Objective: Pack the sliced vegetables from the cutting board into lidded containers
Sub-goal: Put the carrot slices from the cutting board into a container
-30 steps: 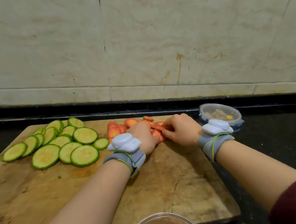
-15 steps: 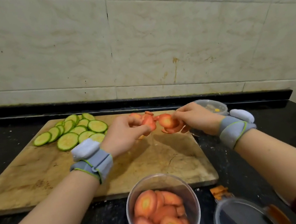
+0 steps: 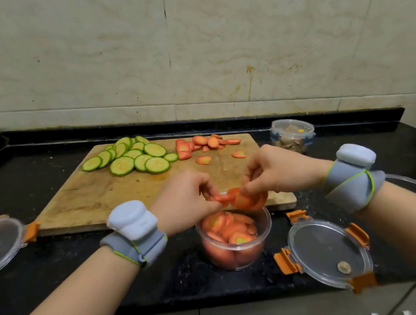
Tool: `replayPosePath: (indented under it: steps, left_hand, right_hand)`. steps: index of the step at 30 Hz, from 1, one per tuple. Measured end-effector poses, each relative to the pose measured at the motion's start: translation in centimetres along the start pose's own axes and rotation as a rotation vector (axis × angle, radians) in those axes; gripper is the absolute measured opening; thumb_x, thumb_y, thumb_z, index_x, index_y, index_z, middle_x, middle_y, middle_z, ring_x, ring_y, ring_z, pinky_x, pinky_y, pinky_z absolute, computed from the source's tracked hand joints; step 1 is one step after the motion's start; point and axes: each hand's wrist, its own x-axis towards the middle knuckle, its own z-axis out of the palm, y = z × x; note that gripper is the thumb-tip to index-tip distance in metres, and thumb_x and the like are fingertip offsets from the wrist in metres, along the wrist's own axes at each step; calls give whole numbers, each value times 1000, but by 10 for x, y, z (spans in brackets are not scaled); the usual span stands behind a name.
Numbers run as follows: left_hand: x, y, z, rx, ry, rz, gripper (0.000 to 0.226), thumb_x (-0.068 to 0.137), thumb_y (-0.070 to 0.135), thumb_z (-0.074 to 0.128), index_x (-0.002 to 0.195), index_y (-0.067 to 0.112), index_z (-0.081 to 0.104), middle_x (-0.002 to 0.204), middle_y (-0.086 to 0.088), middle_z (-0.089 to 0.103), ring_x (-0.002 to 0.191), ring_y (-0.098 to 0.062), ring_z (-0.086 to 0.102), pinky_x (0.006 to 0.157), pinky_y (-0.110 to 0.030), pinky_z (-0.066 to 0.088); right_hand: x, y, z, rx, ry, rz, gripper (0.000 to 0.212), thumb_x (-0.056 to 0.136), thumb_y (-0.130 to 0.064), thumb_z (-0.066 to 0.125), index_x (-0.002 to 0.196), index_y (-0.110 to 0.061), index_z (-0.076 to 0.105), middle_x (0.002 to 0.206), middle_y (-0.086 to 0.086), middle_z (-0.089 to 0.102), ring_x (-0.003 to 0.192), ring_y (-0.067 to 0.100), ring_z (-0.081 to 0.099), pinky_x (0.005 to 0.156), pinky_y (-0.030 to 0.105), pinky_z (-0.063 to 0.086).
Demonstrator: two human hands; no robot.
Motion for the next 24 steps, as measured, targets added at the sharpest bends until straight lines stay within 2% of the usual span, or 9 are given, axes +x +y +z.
replayPosePath:
  steps: [3,6,8,10,12,15,18,21,24]
  left_hand:
    - [-8,4,8,185,-15,4,17,67,33,79,73,27,64,95,2,54,100,-16,43,92,-33,38]
    - [-16,7,8,182,-90,-13,16,67,39,78,72,32,64,107,6,51,110,-18,35,105,-34,29]
    - [-18,8,4,189,-107,4,11,68,37,76,73,31,68,111,8,52,112,-16,35,102,-32,31]
    - [-19,9,0,199,-104,0,11,71,34,74,80,27,73,114,10,53,112,-14,34,99,-29,33]
    - [-18,10,-3,196,-54,-2,11,73,33,72,81,26,75,114,10,56,109,-12,36,99,-29,33]
    - [-19,12,-8,122,85,10,15,73,35,74,76,21,77,100,11,61,100,-10,46,89,-24,33]
    - [-21,13,-11,8,175,-21,19,73,35,76,71,16,76,93,3,69,91,-13,60,72,-19,35]
    - [-22,11,-8,-13,136,-50,18,72,36,76,71,18,76,94,0,70,90,-14,62,82,-28,45]
    - [-23,9,-2,12,85,-43,11,71,31,79,75,21,78,97,3,68,96,-12,59,86,-29,44]
  right_hand:
    - [-11,-5,15,-200,52,-83,14,75,-28,78,82,-16,73,73,-5,71,58,-1,58,55,9,44]
    - [-19,-7,22,-283,-25,-101,22,73,-23,79,94,-20,75,86,-5,71,61,-3,52,53,4,38]
    - [-22,-7,20,-310,-66,-94,27,71,-20,79,98,-22,75,90,-6,73,67,0,57,59,5,41]
    - [-23,-9,17,-304,-73,-81,28,70,-16,77,98,-21,75,90,-5,74,77,7,65,72,20,53]
    - [-25,-12,14,-279,-10,-59,24,71,-12,75,95,-17,75,87,-2,74,81,12,68,78,30,56]
    - [-25,-13,7,-217,131,-75,14,72,-12,73,86,-15,75,81,-2,74,79,12,68,78,31,56]
    - [-26,-12,-1,-62,89,-60,11,72,-11,77,82,-14,75,76,0,74,74,13,70,76,31,58]
    - [-26,-10,3,-81,-31,-57,13,74,-9,77,85,-13,75,79,0,75,74,11,70,76,27,56]
    - [-25,-6,13,-108,-109,-44,13,75,-9,77,86,-15,74,79,-1,74,71,8,68,75,26,56]
